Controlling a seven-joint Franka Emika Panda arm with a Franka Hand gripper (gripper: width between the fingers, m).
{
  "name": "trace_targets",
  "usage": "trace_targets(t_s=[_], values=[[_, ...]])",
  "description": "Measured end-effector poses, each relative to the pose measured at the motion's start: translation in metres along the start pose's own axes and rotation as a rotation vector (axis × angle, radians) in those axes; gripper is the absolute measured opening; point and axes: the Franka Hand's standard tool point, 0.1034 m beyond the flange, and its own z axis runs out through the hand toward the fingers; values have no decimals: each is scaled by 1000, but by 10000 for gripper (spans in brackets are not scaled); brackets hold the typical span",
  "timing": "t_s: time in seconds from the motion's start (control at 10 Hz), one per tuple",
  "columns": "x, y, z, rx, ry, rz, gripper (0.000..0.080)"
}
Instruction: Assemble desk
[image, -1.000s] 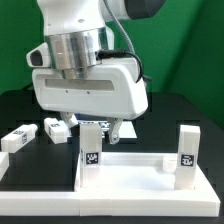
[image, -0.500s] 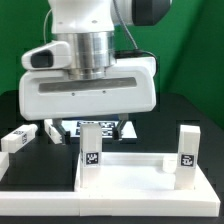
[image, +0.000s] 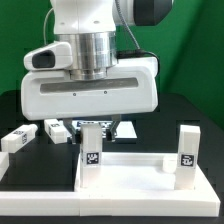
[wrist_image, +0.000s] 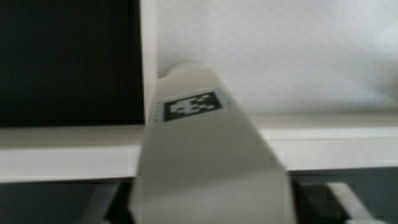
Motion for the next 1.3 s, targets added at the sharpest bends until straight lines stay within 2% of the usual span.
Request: trace_targets(t_s=[0.1,0.2,0.5,0.6,0.7,1.2,1.3], values=[[0,3,0,-3,0,59,296],[0,3,0,-3,1,97,296],[-3,13,0,-8,12,498,296],[-4,15,0,11,6,627,313],[-4,20,-1,29,-16,674,313],[-5,21,0,20,-15,738,320],[-4,18,-1,23,-14,736,379]])
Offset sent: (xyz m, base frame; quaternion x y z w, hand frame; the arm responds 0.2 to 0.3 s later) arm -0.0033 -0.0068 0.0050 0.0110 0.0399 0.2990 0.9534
